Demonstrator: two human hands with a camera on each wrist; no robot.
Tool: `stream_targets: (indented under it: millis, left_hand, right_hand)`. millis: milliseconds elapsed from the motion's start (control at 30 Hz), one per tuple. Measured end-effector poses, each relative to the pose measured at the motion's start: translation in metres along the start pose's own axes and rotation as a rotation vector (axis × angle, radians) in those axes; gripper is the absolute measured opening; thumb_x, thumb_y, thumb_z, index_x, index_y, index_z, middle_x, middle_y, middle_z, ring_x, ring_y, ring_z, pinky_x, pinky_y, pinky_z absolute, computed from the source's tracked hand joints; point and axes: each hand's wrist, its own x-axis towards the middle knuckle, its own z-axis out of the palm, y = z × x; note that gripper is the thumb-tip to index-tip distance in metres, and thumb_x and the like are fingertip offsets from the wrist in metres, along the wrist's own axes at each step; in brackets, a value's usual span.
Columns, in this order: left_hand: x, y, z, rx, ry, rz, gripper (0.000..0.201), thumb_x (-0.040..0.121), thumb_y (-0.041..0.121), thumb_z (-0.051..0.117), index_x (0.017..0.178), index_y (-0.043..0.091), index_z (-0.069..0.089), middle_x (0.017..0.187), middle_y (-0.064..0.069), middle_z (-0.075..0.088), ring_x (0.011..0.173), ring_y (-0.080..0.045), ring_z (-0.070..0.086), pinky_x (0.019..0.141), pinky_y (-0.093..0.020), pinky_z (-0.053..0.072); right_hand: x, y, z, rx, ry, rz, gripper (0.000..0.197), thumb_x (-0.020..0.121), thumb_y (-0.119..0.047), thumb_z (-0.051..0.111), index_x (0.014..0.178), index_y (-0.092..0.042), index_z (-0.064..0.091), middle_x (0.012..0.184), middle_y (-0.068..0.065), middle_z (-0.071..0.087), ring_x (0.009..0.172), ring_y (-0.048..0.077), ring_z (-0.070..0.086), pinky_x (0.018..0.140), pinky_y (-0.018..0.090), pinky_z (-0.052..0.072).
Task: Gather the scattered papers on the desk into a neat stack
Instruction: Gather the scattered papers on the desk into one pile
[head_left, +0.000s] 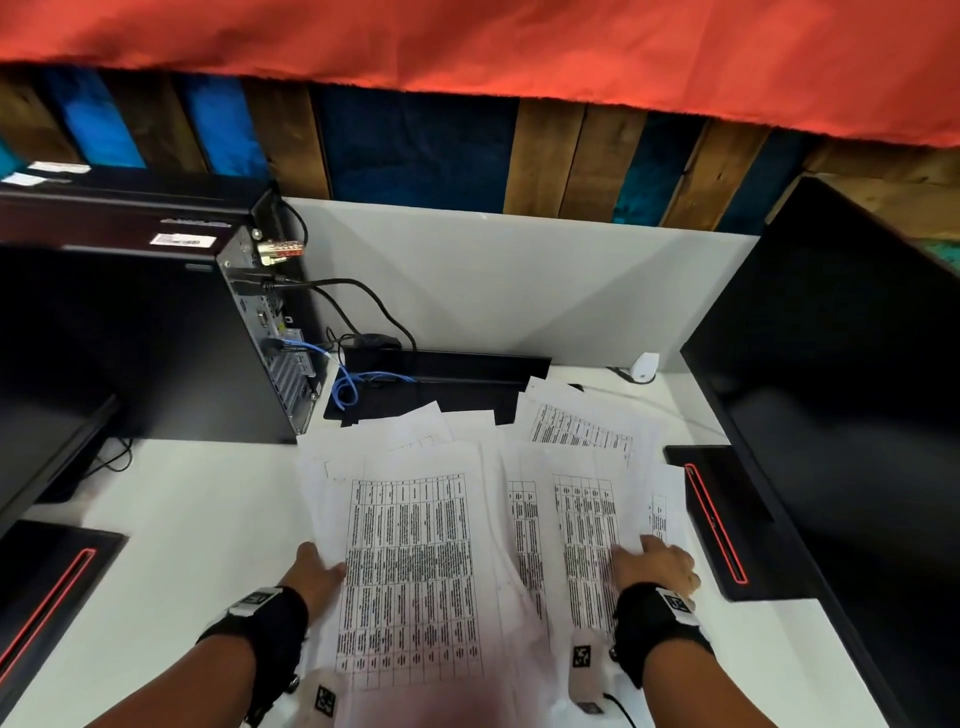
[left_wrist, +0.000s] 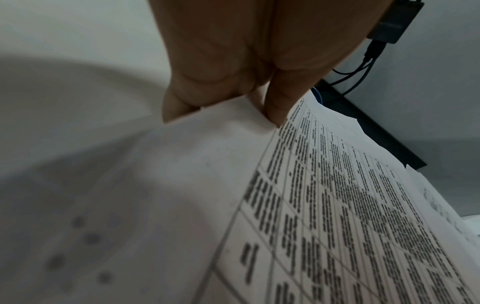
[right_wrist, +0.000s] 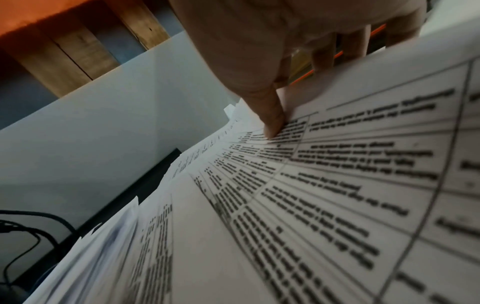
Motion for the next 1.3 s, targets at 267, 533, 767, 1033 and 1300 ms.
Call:
stream_targets:
  millis: [267,533,767,1033,1300]
  left_hand:
    - [-0.003,0.001,-0.001,0.013,-0.004,0.010,0.048,0.095,0.025,0.049,0.128,-0.005,0.030,0.128,-0.027,0.047,0.116,-0.038,0.049,0.089,-0.036,0.040]
    - [-0.003,0.003,-0.001,0.013,-0.001,0.002,0.049,0.095,0.024,0.048,0.130,-0.005,0.029,0.130,-0.028,0.047,0.113,-0.037,0.050,0.095,-0.039,0.041]
    - [-0.002,0.003,0.000,-0.011,-0.009,-0.010,0.048,0.095,0.022,0.048,0.130,-0.004,0.029,0.131,-0.028,0.045,0.117,-0.039,0.048,0.095,-0.041,0.041]
    - [-0.006,0.004,-0.005,-0.057,-0.046,-0.002,0.052,0.095,0.020,0.050,0.134,-0.006,0.027,0.133,-0.029,0.043,0.120,-0.039,0.046,0.098,-0.041,0.040]
    - [-0.011,0.006,-0.008,-0.134,-0.073,0.005,0.058,0.097,0.033,0.042,0.136,-0.005,0.024,0.140,-0.029,0.039,0.126,-0.040,0.044,0.102,-0.041,0.039]
  right_hand:
    - [0.011,0.005,-0.015,0.044,0.076,0.221,0.104,0.053,-0.053,0.085,0.136,-0.014,0.035,0.138,0.023,0.036,0.129,0.040,0.036,0.103,0.053,0.035]
    - [0.022,-0.006,-0.015,0.463,-0.271,0.048,0.060,0.071,-0.004,0.081,0.123,0.010,0.054,0.111,0.018,0.061,0.101,0.032,0.058,0.094,0.035,0.046]
    - [-0.001,-0.019,-0.035,0.301,-0.064,-0.180,0.019,0.074,-0.012,0.068,0.092,-0.009,0.071,0.087,0.014,0.072,0.081,0.031,0.067,0.076,0.037,0.057]
    - [-0.050,-0.056,-0.138,0.475,0.355,-0.509,0.023,0.086,-0.017,0.063,0.108,-0.012,0.068,0.085,0.015,0.069,0.080,0.029,0.064,0.076,0.031,0.049]
    - [-0.094,-0.089,-0.124,0.589,0.004,-0.693,0.018,0.086,-0.011,0.066,0.104,-0.009,0.064,0.086,0.009,0.067,0.072,0.022,0.062,0.060,0.024,0.049]
